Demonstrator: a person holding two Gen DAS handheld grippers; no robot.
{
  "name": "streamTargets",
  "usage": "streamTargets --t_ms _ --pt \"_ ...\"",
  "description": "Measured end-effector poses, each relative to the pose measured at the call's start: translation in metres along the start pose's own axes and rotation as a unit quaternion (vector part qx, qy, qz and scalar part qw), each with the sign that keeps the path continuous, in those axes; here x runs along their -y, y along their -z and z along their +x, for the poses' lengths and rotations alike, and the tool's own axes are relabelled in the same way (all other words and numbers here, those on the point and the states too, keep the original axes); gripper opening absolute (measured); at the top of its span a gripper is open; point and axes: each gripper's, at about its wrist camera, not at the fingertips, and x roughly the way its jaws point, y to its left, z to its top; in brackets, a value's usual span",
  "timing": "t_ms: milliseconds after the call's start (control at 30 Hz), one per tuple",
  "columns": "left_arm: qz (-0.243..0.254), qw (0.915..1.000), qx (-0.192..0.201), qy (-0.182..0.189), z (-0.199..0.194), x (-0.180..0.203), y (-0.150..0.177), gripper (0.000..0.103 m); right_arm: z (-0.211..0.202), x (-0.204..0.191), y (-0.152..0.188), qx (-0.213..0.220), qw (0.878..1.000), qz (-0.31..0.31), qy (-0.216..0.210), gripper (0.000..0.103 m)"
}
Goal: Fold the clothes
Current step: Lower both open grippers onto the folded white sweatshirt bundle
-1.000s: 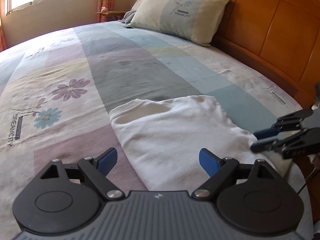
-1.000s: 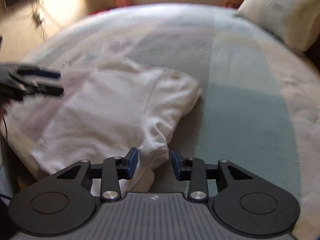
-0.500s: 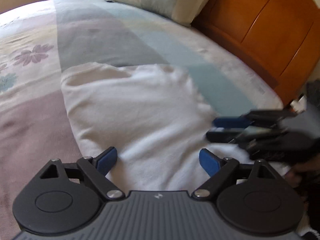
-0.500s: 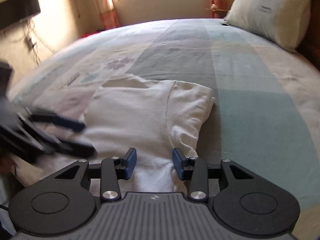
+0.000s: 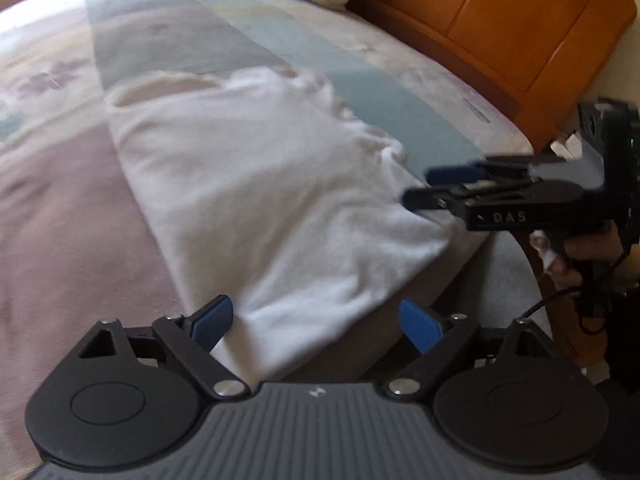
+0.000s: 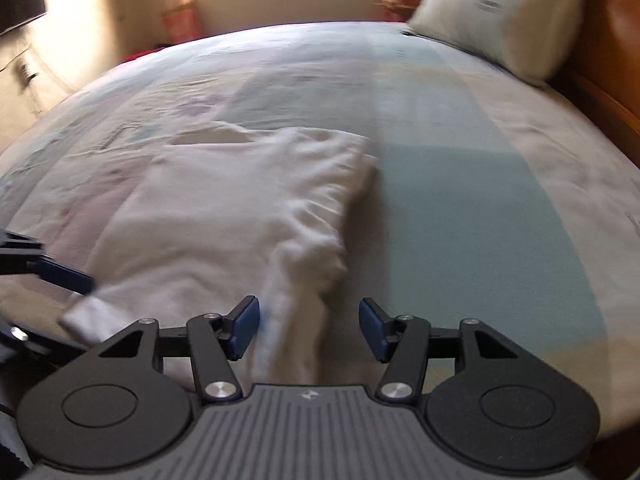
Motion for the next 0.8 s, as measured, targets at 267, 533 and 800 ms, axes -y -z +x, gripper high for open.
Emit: streamTargets --t_ms 267,533,800 --pt "0.012 0.9919 0.06 -0.111 -0.033 -0.001 -0.019 0.091 -0.007 -0.039 -0.008 0.025 0.996 -0.052 -0.073 0.072" --pt "-0.016 0.9831 0.05 -0.175 -0.03 -0.024 -0.015 0.091 -0.002 -0.031 -0.004 -0.005 1.0 -0.011 -0.019 0.076" --pt "-0.027 0.981 0.061 -0.182 -0.036 -0.033 -0.013 0.092 0.023 -0.05 -0.045 0.035 0.998 -0.051 -0.02 0.086"
